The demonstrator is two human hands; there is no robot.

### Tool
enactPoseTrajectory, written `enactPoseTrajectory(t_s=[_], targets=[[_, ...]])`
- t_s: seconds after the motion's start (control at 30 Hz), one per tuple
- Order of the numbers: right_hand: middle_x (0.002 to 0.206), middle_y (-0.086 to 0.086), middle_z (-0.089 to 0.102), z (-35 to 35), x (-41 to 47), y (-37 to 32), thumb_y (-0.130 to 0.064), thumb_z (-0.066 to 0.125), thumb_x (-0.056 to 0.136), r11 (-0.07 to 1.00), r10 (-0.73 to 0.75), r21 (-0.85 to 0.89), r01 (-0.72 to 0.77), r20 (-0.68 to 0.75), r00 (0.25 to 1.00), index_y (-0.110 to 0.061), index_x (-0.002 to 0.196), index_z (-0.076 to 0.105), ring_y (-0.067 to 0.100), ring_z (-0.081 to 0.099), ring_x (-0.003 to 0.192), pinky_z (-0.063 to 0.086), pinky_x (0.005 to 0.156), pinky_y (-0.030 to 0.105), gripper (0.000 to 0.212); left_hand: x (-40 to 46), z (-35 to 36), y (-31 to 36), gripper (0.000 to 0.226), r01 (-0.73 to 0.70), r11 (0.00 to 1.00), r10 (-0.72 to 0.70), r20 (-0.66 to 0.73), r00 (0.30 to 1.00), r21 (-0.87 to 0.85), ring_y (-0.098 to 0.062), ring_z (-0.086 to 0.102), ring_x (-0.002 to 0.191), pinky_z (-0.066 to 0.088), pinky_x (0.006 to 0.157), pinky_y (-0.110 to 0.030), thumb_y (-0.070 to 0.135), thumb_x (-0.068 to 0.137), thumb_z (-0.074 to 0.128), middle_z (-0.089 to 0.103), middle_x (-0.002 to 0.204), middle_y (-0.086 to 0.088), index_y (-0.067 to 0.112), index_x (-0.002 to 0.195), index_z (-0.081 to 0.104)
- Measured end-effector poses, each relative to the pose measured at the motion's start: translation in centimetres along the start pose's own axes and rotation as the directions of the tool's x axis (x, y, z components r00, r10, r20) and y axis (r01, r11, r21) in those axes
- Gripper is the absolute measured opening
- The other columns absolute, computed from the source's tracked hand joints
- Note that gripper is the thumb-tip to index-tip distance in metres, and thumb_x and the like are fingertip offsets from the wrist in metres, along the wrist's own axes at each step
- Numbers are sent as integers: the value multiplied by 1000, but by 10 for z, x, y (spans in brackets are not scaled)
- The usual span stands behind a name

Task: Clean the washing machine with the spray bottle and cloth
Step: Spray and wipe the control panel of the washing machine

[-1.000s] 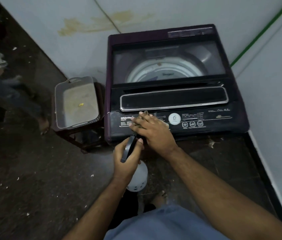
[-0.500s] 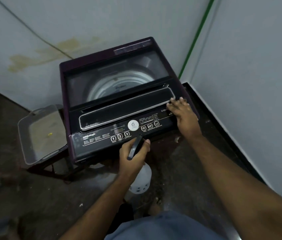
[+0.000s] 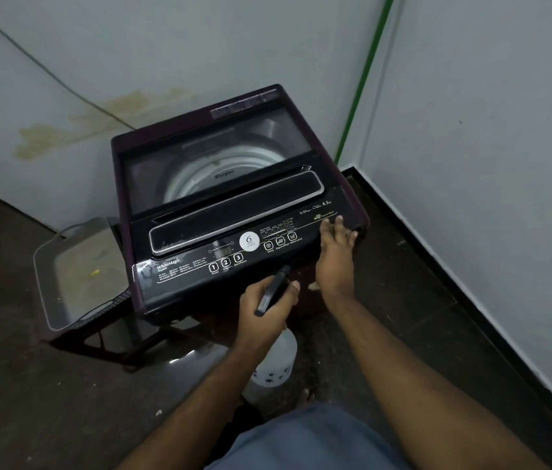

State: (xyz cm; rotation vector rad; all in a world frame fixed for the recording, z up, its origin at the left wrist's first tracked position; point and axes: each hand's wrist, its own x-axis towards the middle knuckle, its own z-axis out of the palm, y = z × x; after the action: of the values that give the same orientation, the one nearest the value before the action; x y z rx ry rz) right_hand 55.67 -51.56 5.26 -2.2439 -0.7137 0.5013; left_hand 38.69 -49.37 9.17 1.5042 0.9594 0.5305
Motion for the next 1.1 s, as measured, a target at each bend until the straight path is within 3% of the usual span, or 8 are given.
enactPoseTrajectory(t_s=[0.1,0.2,0.3,0.43,0.67,0.8,0.93,1.1], targets=[[171,-6,7,-3,-29,2,-10,40,109,983,-51,182,35,84,995,-23,156,40,23,4,156,47,109,41,49,-9,-2,-6,30,17,1000,-17,4,1000,-2,-21,62,61,47,55,-38,22,99,74,69,75,-21,4,75,70],[169,5,20,-3,-57,18,-11,43,108,970,-37,241,27,38,999,-17,150,50,18,22,154,25,112,11,42,-21,-7,-10,29,36,999,-36,5,999,-11,-17,63,61,48,56,-35,26,98,75,71,73,-14,8,75,71],[157,14,43,-1,-84,42,-19,45,108,952,145,278,-125,-53,988,-19,147,54,27,42,144,32,116,30,40,-31,-9,-18,38,68,998,-68,2,998,-14,-22,58,59,44,56,-38,42,90,76,67,75,-23,7,76,69],[122,8,69,10,-100,83,-42,44,102,893,325,340,-297,-30,945,-58,133,49,32,69,110,57,95,54,35,-31,-11,-34,23,150,985,-155,-55,986,-85,-22,62,68,47,58,-36,36,92,80,67,76,-15,17,82,72],[65,6,62,-12,-145,29,-16,46,108,706,394,610,-360,84,915,-26,136,55,21,57,53,53,46,31,31,-27,-23,-63,21,117,974,-138,-99,985,-193,-15,57,72,47,68,-37,22,95,78,60,69,6,13,80,66],[105,8,75,-11,-137,11,-11,47,108,552,392,741,-383,175,903,-16,137,59,24,72,89,62,83,46,32,-26,-19,-64,19,116,971,-142,-112,984,-208,-12,57,76,47,73,-37,23,93,81,62,76,2,11,84,68],[126,11,68,-16,-115,7,-11,44,108,371,427,821,-434,264,865,-17,136,59,26,70,105,61,65,34,32,-24,-8,-65,19,95,970,-128,-135,983,-223,-7,61,79,49,78,-26,15,93,81,64,81,-3,2,87,69],[127,15,67,-31,-75,18,-10,45,108,343,414,803,-488,337,846,-22,116,65,28,69,108,62,74,41,25,-10,20,-67,16,76,979,-107,-160,981,-188,-13,64,83,52,79,-24,14,94,79,66,82,-4,2,90,70]])
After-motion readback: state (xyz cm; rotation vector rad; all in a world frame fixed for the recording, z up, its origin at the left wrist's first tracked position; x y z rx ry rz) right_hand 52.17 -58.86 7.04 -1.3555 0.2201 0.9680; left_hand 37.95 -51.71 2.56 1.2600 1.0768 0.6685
